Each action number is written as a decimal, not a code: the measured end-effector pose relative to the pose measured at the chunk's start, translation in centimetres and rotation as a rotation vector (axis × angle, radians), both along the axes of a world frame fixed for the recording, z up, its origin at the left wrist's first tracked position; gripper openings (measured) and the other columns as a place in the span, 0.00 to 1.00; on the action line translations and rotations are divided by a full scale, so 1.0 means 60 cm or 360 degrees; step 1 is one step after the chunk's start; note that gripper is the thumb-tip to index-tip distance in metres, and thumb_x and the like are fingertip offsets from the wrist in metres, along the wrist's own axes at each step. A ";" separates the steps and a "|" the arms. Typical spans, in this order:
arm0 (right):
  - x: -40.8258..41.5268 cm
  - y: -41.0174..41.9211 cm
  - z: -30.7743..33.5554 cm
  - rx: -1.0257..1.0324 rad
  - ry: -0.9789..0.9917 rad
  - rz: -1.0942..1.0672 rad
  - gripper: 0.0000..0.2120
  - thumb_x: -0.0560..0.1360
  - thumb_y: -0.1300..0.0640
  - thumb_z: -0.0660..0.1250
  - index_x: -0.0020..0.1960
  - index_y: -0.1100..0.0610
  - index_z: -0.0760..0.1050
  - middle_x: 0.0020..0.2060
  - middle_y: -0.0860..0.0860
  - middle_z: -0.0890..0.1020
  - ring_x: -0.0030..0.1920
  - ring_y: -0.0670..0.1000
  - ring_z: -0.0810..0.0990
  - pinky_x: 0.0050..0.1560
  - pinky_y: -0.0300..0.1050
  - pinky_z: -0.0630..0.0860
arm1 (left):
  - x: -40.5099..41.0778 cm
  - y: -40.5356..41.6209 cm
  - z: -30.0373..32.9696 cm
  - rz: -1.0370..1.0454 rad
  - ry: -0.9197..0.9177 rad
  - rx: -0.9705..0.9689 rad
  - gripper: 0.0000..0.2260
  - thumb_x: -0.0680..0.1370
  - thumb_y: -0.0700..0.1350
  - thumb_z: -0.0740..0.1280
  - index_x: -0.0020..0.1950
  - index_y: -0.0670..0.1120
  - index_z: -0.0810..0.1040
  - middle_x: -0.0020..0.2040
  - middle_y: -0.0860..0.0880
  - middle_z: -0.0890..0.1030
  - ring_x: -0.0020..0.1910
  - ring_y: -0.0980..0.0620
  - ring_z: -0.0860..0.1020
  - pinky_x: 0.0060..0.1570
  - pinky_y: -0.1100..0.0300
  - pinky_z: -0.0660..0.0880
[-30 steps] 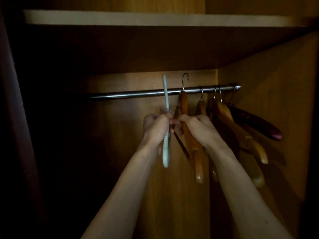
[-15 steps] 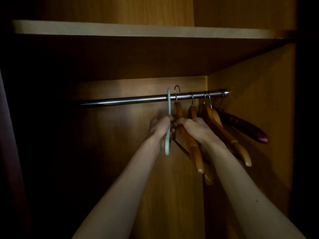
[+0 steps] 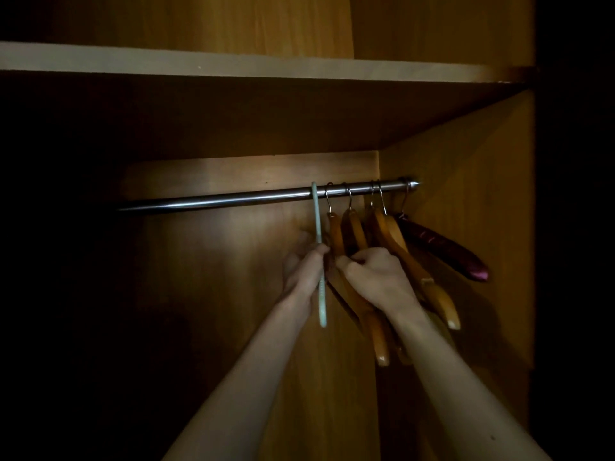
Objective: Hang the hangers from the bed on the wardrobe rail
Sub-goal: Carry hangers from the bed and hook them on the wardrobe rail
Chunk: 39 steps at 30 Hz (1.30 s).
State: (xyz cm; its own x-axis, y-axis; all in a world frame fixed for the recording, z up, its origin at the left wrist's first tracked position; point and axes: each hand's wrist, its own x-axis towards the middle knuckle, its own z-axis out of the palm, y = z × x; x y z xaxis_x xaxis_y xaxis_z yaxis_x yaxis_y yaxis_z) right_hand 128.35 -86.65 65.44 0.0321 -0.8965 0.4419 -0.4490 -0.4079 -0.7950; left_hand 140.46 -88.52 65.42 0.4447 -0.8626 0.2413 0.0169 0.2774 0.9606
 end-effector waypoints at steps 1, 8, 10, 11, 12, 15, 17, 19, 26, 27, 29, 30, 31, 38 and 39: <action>-0.002 0.009 -0.009 -0.0044 0.0025 -0.0011 0.12 0.78 0.48 0.67 0.43 0.55 0.82 0.33 0.51 0.84 0.32 0.48 0.83 0.33 0.39 0.80 | 0.002 0.001 -0.010 0.0002 -0.0013 -0.0009 0.09 0.76 0.50 0.72 0.50 0.47 0.84 0.40 0.48 0.85 0.38 0.52 0.83 0.41 0.58 0.80; -0.003 0.090 -0.089 -0.0263 0.0253 -0.0132 0.05 0.78 0.49 0.69 0.52 0.47 0.76 0.31 0.45 0.79 0.27 0.41 0.79 0.29 0.32 0.75 | 0.008 0.030 -0.089 0.0058 0.0035 -0.0383 0.12 0.76 0.47 0.74 0.51 0.39 0.84 0.45 0.43 0.86 0.48 0.46 0.85 0.50 0.54 0.82; -0.005 0.108 -0.119 -0.0267 0.0332 -0.0135 0.09 0.78 0.47 0.69 0.56 0.47 0.74 0.33 0.44 0.78 0.29 0.41 0.78 0.33 0.32 0.77 | 0.010 0.042 -0.125 0.0144 0.0051 -0.0436 0.12 0.77 0.46 0.73 0.51 0.37 0.83 0.44 0.41 0.85 0.44 0.46 0.84 0.47 0.53 0.81; -0.007 0.115 -0.136 -0.0257 0.0367 -0.0132 0.09 0.78 0.48 0.69 0.55 0.48 0.73 0.33 0.44 0.77 0.29 0.41 0.77 0.33 0.30 0.75 | 0.010 0.051 -0.146 0.0170 0.0050 -0.0412 0.12 0.78 0.47 0.72 0.52 0.37 0.82 0.42 0.41 0.84 0.40 0.50 0.83 0.45 0.54 0.79; -0.009 0.121 -0.156 -0.0243 0.0389 -0.0121 0.09 0.78 0.48 0.69 0.55 0.48 0.73 0.35 0.43 0.77 0.29 0.39 0.76 0.32 0.28 0.73 | 0.012 0.060 -0.170 0.0171 0.0051 -0.0361 0.13 0.79 0.48 0.70 0.52 0.37 0.82 0.39 0.44 0.82 0.38 0.53 0.81 0.42 0.57 0.78; -0.014 0.133 -0.230 -0.0205 0.0444 -0.0107 0.17 0.77 0.47 0.70 0.63 0.48 0.74 0.51 0.42 0.80 0.39 0.38 0.78 0.36 0.24 0.70 | 0.015 0.088 -0.258 0.0032 0.0039 -0.0150 0.16 0.82 0.51 0.64 0.51 0.40 0.83 0.36 0.47 0.80 0.34 0.56 0.78 0.36 0.62 0.76; -0.015 0.139 -0.288 -0.0116 0.0504 -0.0055 0.21 0.77 0.46 0.69 0.68 0.47 0.73 0.55 0.43 0.80 0.46 0.41 0.81 0.42 0.27 0.72 | 0.011 0.105 -0.327 -0.0091 -0.0051 0.0046 0.17 0.84 0.51 0.62 0.50 0.41 0.84 0.35 0.47 0.81 0.34 0.55 0.79 0.34 0.64 0.76; -0.019 0.141 -0.357 0.0031 0.0569 0.0043 0.18 0.78 0.45 0.68 0.66 0.47 0.75 0.53 0.43 0.82 0.46 0.40 0.81 0.42 0.28 0.71 | 0.006 0.122 -0.406 -0.0177 -0.0192 0.0323 0.13 0.83 0.47 0.63 0.50 0.42 0.84 0.37 0.47 0.82 0.34 0.56 0.80 0.33 0.66 0.76; -0.058 0.151 -0.646 0.0937 0.0760 0.0550 0.12 0.78 0.49 0.67 0.60 0.50 0.80 0.54 0.44 0.84 0.54 0.45 0.82 0.54 0.44 0.80 | -0.013 0.213 -0.737 -0.0496 -0.0663 0.1418 0.09 0.80 0.42 0.64 0.41 0.47 0.80 0.31 0.53 0.79 0.30 0.57 0.77 0.27 0.67 0.72; -0.064 0.161 -0.680 0.1077 0.0788 0.0627 0.13 0.78 0.49 0.67 0.61 0.51 0.80 0.55 0.46 0.84 0.56 0.46 0.81 0.56 0.44 0.79 | -0.017 0.231 -0.779 -0.0576 -0.0704 0.1540 0.09 0.81 0.44 0.64 0.43 0.46 0.80 0.31 0.53 0.78 0.28 0.58 0.76 0.26 0.68 0.72; -0.072 0.184 -0.742 0.1281 0.0803 0.0775 0.17 0.75 0.45 0.69 0.59 0.53 0.81 0.56 0.50 0.83 0.57 0.50 0.81 0.57 0.47 0.78 | -0.018 0.268 -0.856 -0.0740 -0.0752 0.1765 0.08 0.83 0.45 0.64 0.47 0.44 0.78 0.33 0.51 0.77 0.23 0.63 0.76 0.26 0.70 0.72; -0.076 0.197 -0.772 0.1381 0.0794 0.0804 0.20 0.71 0.42 0.70 0.56 0.54 0.81 0.55 0.52 0.84 0.56 0.52 0.81 0.57 0.50 0.78 | -0.016 0.286 -0.891 -0.0799 -0.0783 0.1866 0.07 0.83 0.46 0.65 0.49 0.43 0.77 0.34 0.50 0.76 0.22 0.63 0.76 0.25 0.70 0.72; -0.081 0.210 -0.796 0.1493 0.0769 0.0807 0.20 0.69 0.41 0.70 0.54 0.54 0.82 0.54 0.54 0.84 0.55 0.55 0.82 0.56 0.52 0.79 | -0.015 0.302 -0.924 -0.0836 -0.0820 0.1944 0.07 0.83 0.47 0.66 0.51 0.43 0.76 0.35 0.51 0.76 0.24 0.62 0.76 0.27 0.68 0.73; -0.157 0.319 -1.061 0.2023 0.0744 0.0601 0.17 0.77 0.45 0.66 0.56 0.56 0.82 0.48 0.52 0.84 0.49 0.47 0.83 0.54 0.54 0.80 | -0.007 0.347 -1.087 -0.1201 -0.1075 0.2361 0.06 0.81 0.47 0.66 0.50 0.44 0.76 0.43 0.41 0.79 0.41 0.47 0.78 0.44 0.53 0.73; -0.156 0.333 -1.041 0.2108 0.0786 0.0481 0.17 0.79 0.48 0.64 0.61 0.56 0.81 0.55 0.54 0.83 0.56 0.53 0.83 0.58 0.55 0.78 | -0.008 0.345 -1.107 -0.1284 -0.1120 0.2370 0.06 0.81 0.47 0.67 0.50 0.44 0.76 0.43 0.42 0.78 0.42 0.46 0.77 0.46 0.52 0.72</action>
